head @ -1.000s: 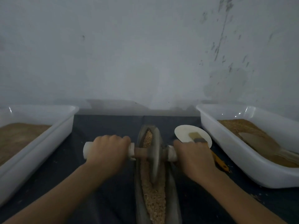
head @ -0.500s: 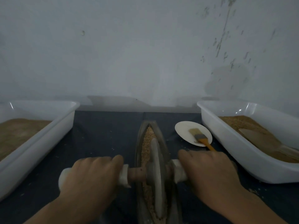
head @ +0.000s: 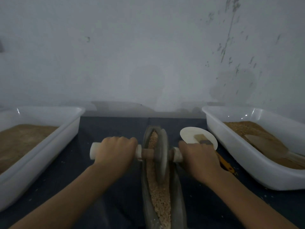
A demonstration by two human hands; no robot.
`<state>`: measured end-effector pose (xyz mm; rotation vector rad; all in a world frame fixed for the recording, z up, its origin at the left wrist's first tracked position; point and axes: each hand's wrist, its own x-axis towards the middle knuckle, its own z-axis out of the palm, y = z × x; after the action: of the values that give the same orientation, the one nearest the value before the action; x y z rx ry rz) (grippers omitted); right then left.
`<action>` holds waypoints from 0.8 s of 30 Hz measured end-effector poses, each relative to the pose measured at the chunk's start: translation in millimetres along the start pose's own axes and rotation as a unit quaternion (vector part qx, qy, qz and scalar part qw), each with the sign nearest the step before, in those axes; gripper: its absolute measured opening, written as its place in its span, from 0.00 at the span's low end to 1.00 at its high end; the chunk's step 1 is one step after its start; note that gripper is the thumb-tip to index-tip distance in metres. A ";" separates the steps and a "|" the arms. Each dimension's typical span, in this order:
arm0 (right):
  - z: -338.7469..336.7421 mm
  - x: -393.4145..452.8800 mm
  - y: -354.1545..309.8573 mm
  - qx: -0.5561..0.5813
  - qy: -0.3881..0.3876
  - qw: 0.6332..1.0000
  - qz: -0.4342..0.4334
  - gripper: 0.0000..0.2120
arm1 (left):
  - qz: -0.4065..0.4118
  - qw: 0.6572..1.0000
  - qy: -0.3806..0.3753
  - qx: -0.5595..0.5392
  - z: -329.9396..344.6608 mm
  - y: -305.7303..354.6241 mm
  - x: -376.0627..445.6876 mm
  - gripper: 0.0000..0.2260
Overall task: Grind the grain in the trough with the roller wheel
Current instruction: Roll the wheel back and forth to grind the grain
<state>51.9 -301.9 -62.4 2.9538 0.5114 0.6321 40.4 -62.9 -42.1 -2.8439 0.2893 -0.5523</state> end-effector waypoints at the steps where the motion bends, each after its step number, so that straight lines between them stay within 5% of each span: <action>1: -7.9 -11.4 -2.5 0.002 -0.009 1.000 -0.016 0.17 | 0.005 1.000 -0.015 -0.015 -3.1 -0.2 -13.6 0.07; 4: -34.9 -43.8 -11.9 -0.024 0.031 0.996 -0.078 0.27 | 0.013 0.997 -0.046 -0.060 -9.5 -0.7 -55.8 0.10; 7: -41.5 -56.1 -15.5 -0.033 0.084 0.991 -0.097 0.25 | -0.001 0.997 -0.055 -0.058 -10.1 -2.0 -72.3 0.11; 14: -5.9 9.8 -5.8 -0.034 0.003 0.999 -0.039 0.08 | -0.041 0.999 -0.014 -0.028 16.8 -6.0 -7.9 0.07; 19: 8.0 33.3 -0.9 -0.053 0.020 0.998 0.000 0.09 | -0.036 0.999 0.000 -0.026 17.9 -6.2 25.0 0.07; 24: -15.8 -19.4 -10.7 -0.014 -0.029 0.999 -0.022 0.15 | 0.012 0.999 0.008 -0.051 -1.2 -0.3 -33.6 0.11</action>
<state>25.5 -298.3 -56.9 2.9158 0.5545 0.5427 9.4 -55.0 -52.5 -2.9319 0.3645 -0.5714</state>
